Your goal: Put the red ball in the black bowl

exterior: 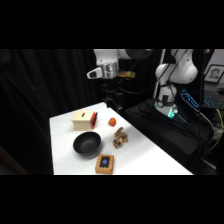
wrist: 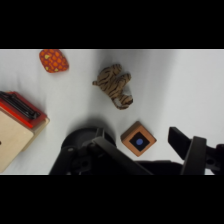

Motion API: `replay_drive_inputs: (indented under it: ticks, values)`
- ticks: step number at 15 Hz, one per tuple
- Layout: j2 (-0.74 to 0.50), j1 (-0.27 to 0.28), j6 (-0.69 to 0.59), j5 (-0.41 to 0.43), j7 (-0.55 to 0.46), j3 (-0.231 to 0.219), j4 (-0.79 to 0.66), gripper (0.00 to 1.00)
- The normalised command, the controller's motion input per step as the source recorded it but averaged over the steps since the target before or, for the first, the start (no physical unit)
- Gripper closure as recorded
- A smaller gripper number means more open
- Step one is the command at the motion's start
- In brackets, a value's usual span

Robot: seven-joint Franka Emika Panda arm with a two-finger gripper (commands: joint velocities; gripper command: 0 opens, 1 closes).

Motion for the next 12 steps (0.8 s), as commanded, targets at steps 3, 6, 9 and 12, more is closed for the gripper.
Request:
replay_drive_inputs:
  ticks: [3,6,9,12]
  values:
    - [-0.04,-0.021,0.08,0.035,-0.02,0.005,-0.03,0.0]
    - [-0.11,-0.058,0.17,-0.001,0.01,-0.028,-0.1,0.0]
    - [-0.16,-0.084,0.21,-0.019,0.01,-0.054,-0.17,0.0]
    - [-0.18,-0.088,0.24,-0.044,0.02,-0.06,-0.24,0.0]
